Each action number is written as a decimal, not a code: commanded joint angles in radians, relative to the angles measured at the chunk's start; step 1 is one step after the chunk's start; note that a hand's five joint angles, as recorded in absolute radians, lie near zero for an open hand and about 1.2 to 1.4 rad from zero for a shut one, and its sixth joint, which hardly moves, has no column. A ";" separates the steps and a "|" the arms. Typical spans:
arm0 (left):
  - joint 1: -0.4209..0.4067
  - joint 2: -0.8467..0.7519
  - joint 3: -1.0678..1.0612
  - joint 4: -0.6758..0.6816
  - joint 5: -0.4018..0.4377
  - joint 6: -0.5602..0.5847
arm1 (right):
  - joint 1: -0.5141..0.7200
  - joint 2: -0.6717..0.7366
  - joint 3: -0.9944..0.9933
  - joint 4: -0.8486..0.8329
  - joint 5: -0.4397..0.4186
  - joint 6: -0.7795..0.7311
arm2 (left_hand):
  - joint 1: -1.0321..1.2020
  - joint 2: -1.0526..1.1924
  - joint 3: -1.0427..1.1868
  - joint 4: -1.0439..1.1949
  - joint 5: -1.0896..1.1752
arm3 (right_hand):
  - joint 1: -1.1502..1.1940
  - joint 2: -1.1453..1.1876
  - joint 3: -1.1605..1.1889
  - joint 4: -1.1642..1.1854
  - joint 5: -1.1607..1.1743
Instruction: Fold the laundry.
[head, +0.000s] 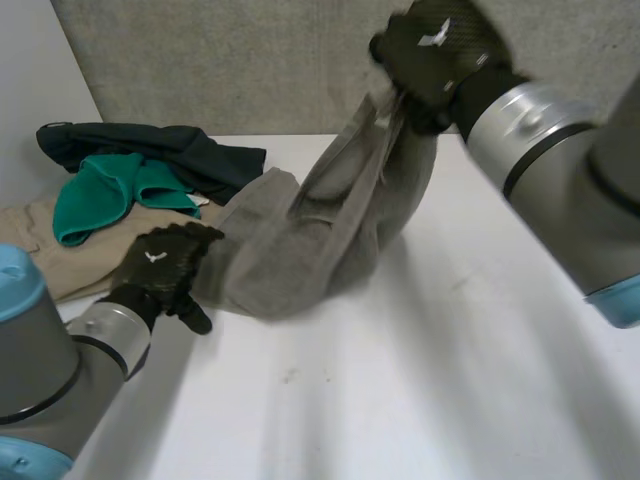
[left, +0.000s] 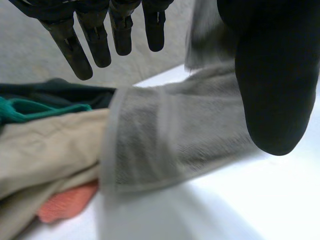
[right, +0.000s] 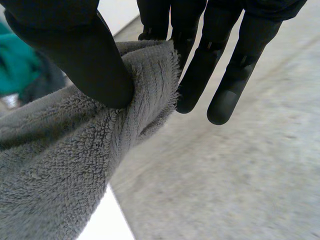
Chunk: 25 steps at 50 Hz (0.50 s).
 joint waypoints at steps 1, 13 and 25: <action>-0.034 -0.109 0.056 0.002 0.006 0.003 | 0.002 -0.121 0.033 0.011 0.067 0.106 | -0.026 -0.026 -0.035 -0.024 -0.025 | 0.286 0.223 0.212 0.204 0.247; -0.106 -0.385 0.335 0.009 -0.023 0.005 | -0.009 -0.283 0.069 0.029 0.070 0.215 | 0.386 0.386 0.378 0.389 0.387 | 0.286 0.223 0.212 0.204 0.247; -0.072 -0.106 0.278 0.022 -0.151 0.014 | -0.351 -0.249 0.103 0.057 0.056 0.075 | 1.168 1.168 1.160 1.171 1.169 | 0.286 0.223 0.212 0.204 0.247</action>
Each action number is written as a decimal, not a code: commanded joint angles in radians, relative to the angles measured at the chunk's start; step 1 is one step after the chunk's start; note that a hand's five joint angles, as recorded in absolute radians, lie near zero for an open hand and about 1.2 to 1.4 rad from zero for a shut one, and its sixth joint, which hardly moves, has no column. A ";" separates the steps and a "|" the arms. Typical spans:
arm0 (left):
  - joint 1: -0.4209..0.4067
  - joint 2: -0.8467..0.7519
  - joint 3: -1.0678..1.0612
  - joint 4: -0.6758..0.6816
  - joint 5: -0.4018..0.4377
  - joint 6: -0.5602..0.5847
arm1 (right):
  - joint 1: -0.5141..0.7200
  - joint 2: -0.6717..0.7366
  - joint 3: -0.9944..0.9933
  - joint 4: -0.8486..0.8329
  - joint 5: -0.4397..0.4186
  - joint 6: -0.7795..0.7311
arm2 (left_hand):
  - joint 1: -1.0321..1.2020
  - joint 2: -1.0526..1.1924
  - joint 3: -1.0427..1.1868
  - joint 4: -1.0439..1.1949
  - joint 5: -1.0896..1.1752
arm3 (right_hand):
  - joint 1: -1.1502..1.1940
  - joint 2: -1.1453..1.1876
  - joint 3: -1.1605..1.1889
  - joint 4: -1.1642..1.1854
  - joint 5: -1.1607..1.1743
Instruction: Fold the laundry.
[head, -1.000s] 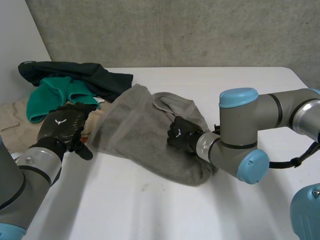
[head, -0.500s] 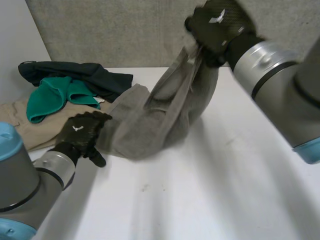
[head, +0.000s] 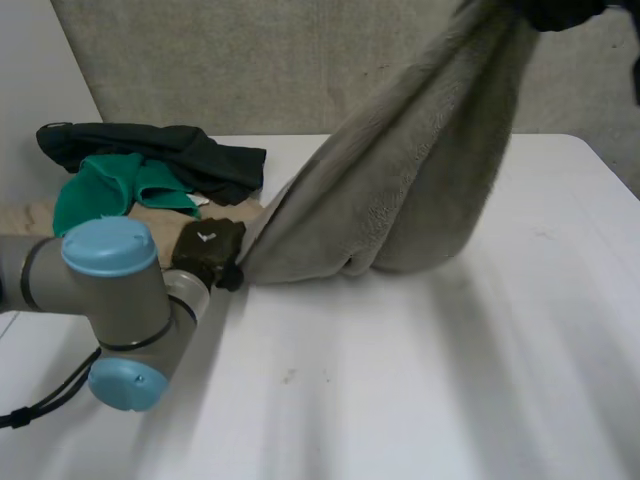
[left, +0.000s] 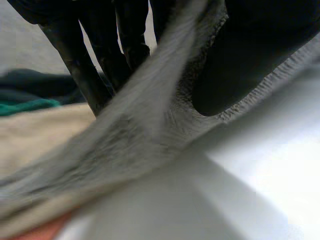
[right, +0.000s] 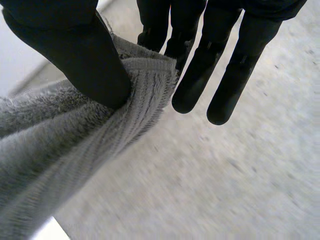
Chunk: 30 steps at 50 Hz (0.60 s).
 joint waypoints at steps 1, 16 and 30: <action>0.030 0.304 -0.127 -0.001 -0.013 0.007 | -0.254 0.055 0.020 0.014 -0.010 -0.130 | 0.242 0.205 0.213 0.201 0.249 | 0.286 0.223 0.211 0.203 0.247; 0.119 0.739 -0.103 -0.334 0.271 0.227 | -0.297 0.026 0.057 0.252 0.002 -0.376 | 0.242 0.205 0.213 0.201 0.249 | 0.286 0.223 0.211 0.203 0.247; 0.141 0.113 0.313 -0.314 0.266 0.439 | -0.282 0.423 -0.078 0.179 0.124 -0.466 | 0.242 0.205 0.213 0.201 0.249 | 0.286 0.223 0.211 0.203 0.247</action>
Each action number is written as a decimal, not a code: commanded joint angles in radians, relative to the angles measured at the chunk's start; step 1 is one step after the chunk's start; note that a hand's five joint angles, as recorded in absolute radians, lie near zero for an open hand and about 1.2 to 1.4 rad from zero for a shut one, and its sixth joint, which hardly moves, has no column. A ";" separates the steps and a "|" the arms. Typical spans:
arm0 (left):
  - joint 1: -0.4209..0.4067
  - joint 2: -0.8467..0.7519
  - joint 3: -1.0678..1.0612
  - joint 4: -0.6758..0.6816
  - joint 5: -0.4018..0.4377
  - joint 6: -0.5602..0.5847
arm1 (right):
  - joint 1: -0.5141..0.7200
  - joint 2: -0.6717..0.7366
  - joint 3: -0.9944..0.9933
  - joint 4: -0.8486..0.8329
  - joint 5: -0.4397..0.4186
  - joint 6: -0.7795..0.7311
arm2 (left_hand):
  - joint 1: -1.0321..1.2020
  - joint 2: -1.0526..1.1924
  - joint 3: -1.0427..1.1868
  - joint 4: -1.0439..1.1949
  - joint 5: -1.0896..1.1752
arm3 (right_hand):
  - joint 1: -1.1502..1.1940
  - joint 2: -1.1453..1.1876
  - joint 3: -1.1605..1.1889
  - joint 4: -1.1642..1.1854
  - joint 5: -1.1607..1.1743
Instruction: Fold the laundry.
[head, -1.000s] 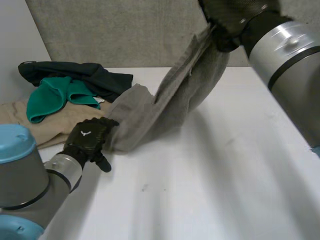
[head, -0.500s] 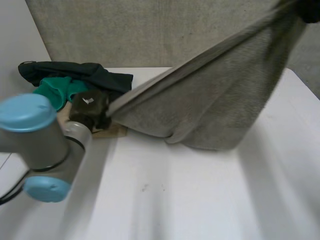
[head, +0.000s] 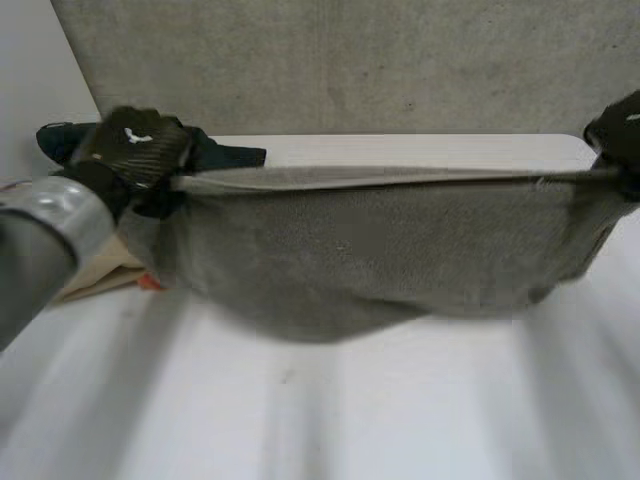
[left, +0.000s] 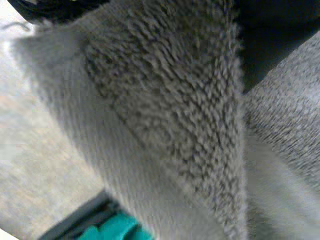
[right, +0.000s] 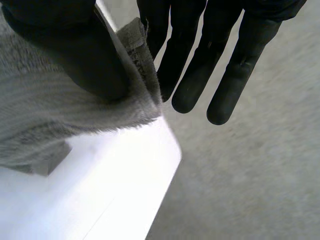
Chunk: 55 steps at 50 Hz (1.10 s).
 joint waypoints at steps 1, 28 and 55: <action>-0.018 -0.379 0.356 0.017 -0.011 0.082 | 0.013 0.243 -0.181 -0.152 0.071 0.021 | 0.242 0.199 0.204 0.199 0.249 | 0.286 0.223 0.211 0.200 0.247; -0.045 -0.487 0.492 0.720 -0.138 -0.039 | 0.032 0.320 -0.130 -0.979 -0.015 0.301 | 0.242 0.199 0.204 0.199 0.249 | 0.286 0.223 0.211 0.200 0.247; -0.166 -0.121 -0.288 0.046 -0.220 0.155 | -0.192 0.101 0.395 -0.133 -0.146 -0.144 | 0.242 0.199 0.204 0.199 0.249 | 0.286 0.223 0.211 0.200 0.247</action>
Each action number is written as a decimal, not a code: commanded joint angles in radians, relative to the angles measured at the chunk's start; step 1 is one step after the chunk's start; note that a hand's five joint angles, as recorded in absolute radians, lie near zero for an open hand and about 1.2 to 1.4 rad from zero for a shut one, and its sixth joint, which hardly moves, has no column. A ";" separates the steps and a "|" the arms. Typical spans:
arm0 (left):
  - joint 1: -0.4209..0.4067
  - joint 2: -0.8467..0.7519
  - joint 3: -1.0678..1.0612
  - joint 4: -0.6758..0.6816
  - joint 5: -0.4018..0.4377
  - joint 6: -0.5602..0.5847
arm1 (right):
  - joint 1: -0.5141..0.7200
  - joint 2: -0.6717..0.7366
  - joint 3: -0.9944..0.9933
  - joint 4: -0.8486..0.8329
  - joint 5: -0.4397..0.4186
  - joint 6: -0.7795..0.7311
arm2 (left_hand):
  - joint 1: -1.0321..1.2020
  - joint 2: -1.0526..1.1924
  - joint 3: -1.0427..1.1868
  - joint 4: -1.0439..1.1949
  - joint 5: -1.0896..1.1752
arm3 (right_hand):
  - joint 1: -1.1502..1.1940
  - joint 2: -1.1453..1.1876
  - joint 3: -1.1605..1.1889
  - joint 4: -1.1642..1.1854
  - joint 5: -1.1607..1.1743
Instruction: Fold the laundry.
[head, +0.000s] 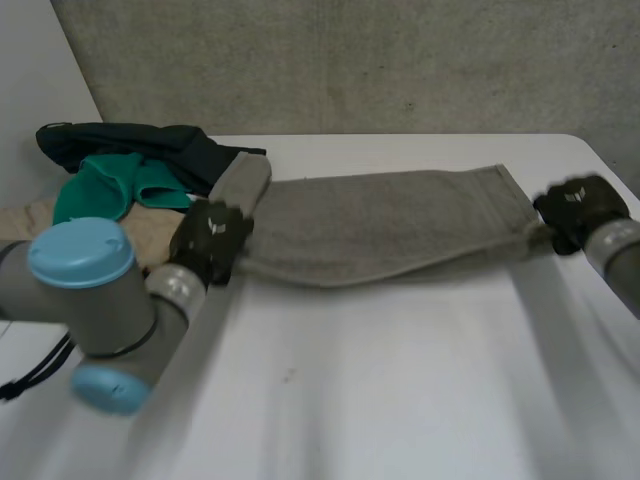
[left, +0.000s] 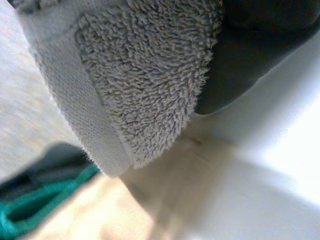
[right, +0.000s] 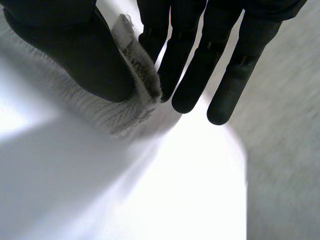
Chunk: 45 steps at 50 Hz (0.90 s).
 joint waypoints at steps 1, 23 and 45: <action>-0.034 0.292 -0.187 -0.436 -0.096 0.064 | -0.109 -0.234 0.218 0.333 0.040 -0.313 | 0.242 0.197 0.203 0.195 0.222 | 0.286 0.223 0.206 0.200 0.219; -0.077 0.027 0.064 -0.310 -0.135 0.062 | -0.024 -0.103 0.152 0.058 0.034 -0.233 | 0.242 0.197 0.203 0.195 0.222 | 0.286 0.223 0.206 0.200 0.219; -0.070 -0.195 0.334 -0.272 -0.225 0.065 | 0.081 0.305 -0.247 -0.147 0.037 -0.225 | 0.242 0.197 0.203 0.195 0.222 | 0.286 0.223 0.206 0.200 0.219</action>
